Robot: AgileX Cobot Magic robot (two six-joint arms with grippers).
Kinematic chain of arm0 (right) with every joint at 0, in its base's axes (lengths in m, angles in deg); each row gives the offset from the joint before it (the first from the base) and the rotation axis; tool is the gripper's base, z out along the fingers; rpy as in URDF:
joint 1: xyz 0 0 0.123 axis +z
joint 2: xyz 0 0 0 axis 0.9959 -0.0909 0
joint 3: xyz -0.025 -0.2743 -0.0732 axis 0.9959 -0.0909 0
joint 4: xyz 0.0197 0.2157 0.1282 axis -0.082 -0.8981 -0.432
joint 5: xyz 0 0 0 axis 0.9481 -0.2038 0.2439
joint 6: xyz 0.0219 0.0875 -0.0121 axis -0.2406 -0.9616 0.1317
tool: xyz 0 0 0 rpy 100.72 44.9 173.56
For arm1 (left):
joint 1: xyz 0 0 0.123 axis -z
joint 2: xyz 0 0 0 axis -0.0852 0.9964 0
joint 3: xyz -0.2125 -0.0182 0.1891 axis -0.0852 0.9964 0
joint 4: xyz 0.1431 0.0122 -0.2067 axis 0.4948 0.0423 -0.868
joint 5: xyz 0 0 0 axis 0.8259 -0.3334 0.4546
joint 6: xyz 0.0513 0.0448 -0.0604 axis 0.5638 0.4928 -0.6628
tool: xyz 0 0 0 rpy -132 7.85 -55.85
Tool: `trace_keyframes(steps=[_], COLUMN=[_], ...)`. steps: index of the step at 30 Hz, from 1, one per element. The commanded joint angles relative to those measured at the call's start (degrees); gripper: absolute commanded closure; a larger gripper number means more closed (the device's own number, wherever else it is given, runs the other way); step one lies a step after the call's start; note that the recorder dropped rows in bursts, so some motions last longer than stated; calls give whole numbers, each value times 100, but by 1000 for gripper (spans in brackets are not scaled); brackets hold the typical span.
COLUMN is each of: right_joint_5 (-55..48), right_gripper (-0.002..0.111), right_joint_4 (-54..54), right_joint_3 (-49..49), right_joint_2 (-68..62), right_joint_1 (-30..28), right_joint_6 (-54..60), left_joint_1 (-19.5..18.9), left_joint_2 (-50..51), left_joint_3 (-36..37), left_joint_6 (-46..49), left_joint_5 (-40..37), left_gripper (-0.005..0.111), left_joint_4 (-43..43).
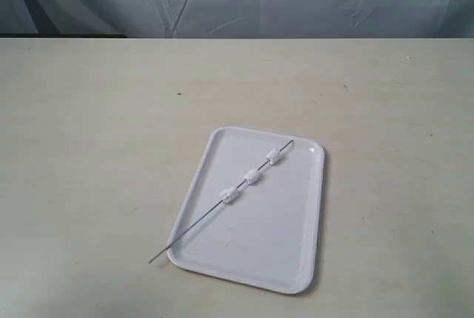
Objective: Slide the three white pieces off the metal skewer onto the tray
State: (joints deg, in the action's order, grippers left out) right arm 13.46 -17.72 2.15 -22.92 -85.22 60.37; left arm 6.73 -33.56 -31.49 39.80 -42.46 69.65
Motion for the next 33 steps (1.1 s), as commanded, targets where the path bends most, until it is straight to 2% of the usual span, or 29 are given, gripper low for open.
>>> trace_keyframes(steps=[1,33], right_joint_5=[45,147], right_gripper=[109,109], right_joint_4=[4,168], right_joint_3=[-8,-8], right_joint_2=[25,25], right_joint_1=[-30,-19], right_joint_6=[-3,-3], left_joint_1=[-19,-19], left_joint_2=[-20,-20], left_joint_3=[3,3], left_joint_6=[-8,-8], left_joint_5=[-7,-7], left_gripper=[107,107], left_joint_4=[49,49])
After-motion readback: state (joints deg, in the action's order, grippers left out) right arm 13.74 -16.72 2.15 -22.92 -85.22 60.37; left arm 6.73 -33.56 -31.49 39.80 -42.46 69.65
